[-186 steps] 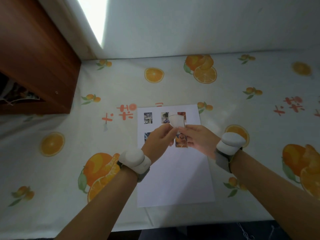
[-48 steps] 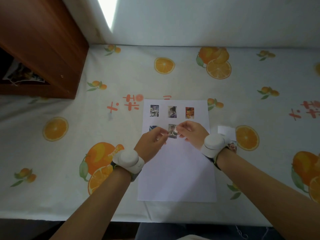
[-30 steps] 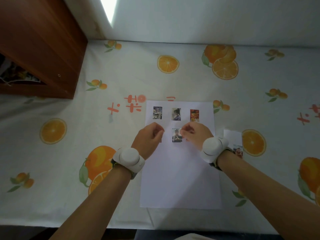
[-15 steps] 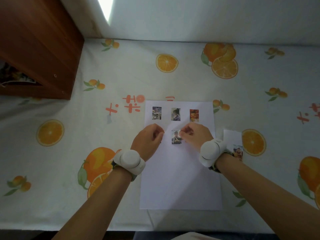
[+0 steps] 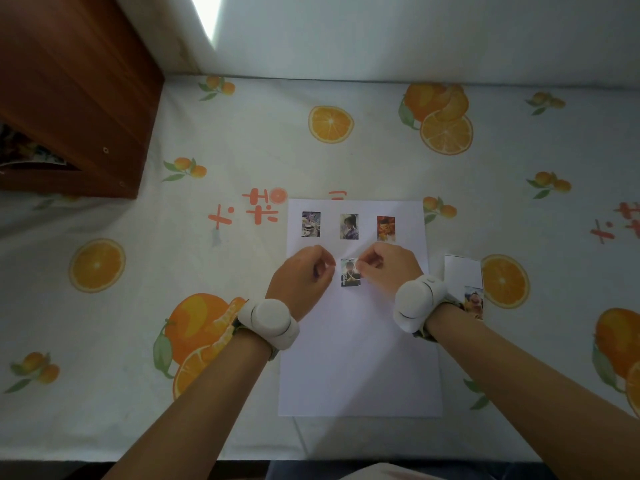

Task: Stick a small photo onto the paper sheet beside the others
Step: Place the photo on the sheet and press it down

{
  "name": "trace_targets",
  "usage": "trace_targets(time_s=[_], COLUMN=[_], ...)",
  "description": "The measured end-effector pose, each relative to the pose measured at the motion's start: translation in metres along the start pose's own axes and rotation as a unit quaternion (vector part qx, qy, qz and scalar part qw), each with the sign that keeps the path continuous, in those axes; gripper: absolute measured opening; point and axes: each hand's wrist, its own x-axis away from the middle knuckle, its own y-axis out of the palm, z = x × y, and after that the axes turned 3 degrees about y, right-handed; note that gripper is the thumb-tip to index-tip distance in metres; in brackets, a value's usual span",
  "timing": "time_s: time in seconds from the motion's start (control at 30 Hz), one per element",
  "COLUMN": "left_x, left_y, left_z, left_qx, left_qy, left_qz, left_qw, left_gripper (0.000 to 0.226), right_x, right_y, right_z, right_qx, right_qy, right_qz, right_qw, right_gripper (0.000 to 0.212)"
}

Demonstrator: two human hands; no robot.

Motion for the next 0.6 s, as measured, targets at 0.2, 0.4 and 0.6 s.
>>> trace_targets(time_s=[0.2,0.4,0.6], left_x=[-0.0053,-0.0068,-0.0082], left_y=[0.005,0.0075,0.0081], left_z=[0.0081,0.0081,0.0075], left_qx=[-0.03,-0.044,-0.051], left_qy=[0.034,0.036,0.035], left_qz=[0.003,-0.002,-0.005], left_qw=[0.999,0.998,0.998], left_gripper=[0.011,0.013,0.012], right_x=[-0.0005,0.0,0.0006], right_y=[0.0014,0.0016,0.0017], right_z=[0.0005,-0.0001,-0.0004], right_qx=[-0.002,0.003,0.014], right_qy=[-0.002,-0.003,-0.012], right_qz=[0.008,0.005,0.001], right_qw=[1.0,1.0,1.0], right_gripper=[0.013,0.013,0.014])
